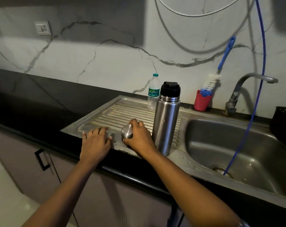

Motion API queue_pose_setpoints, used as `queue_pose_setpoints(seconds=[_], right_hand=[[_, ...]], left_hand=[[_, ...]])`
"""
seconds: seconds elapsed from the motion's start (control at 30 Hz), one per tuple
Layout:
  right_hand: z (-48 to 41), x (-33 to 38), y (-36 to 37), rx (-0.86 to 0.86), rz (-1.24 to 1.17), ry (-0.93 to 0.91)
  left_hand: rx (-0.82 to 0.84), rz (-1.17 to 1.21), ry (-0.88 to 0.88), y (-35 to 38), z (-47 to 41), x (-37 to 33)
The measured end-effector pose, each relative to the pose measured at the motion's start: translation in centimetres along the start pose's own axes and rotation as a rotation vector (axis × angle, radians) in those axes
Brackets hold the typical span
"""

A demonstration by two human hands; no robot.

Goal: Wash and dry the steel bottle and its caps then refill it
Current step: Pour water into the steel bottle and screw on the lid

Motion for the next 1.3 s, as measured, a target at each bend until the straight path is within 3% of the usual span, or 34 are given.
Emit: queue_pose_setpoints(seconds=[0.1,0.2,0.4,0.53,0.67,0.87,1.03,1.17,1.3], right_hand=[[3.8,1.9,-4.1,-0.038,0.017,-0.08],[7.5,2.5,-10.6,-0.067,-0.093,-0.09],[6.2,1.6,-24.8,-0.289,-0.36,-0.099],[0.4,0.9,-24.3,0.076,-0.385,-0.113],[-1.3,1.2,-21.7,0.382,-0.193,-0.137],[-1.5,2.0,-20.7,0.51,0.026,-0.14],[-2.1,3.3,-21.2,0.304,0.291,-0.052],[-2.0,5.2,-21.5,-0.055,0.877,-0.047],[-1.3,5.7,-24.6,-0.115,0.791,-0.028]], left_hand=[[-0.073,0.134,0.177,-0.8,0.2,-1.3],[-0.08,0.489,0.299,-2.0,0.9,-3.9],[0.328,1.163,0.307,-0.1,-0.2,-12.6],[0.5,1.242,0.332,0.9,-0.3,-16.5],[0.525,1.283,0.326,1.6,-0.2,-16.7],[0.533,1.262,0.331,1.5,-0.2,-16.7],[0.543,1.194,0.344,1.4,-0.2,-16.7],[0.547,1.186,0.33,1.5,-0.3,-16.7],[0.554,1.195,0.33,1.6,-0.3,-16.6]])
Point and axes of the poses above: each hand's wrist, its own z-axis away from the middle knuckle, its own y-axis out of the palm, x = y × z, the point moved 9 cm from there along -z, towards the middle knuckle, and after that the axes turned 4 degrees about x, right-handed, at the moved point
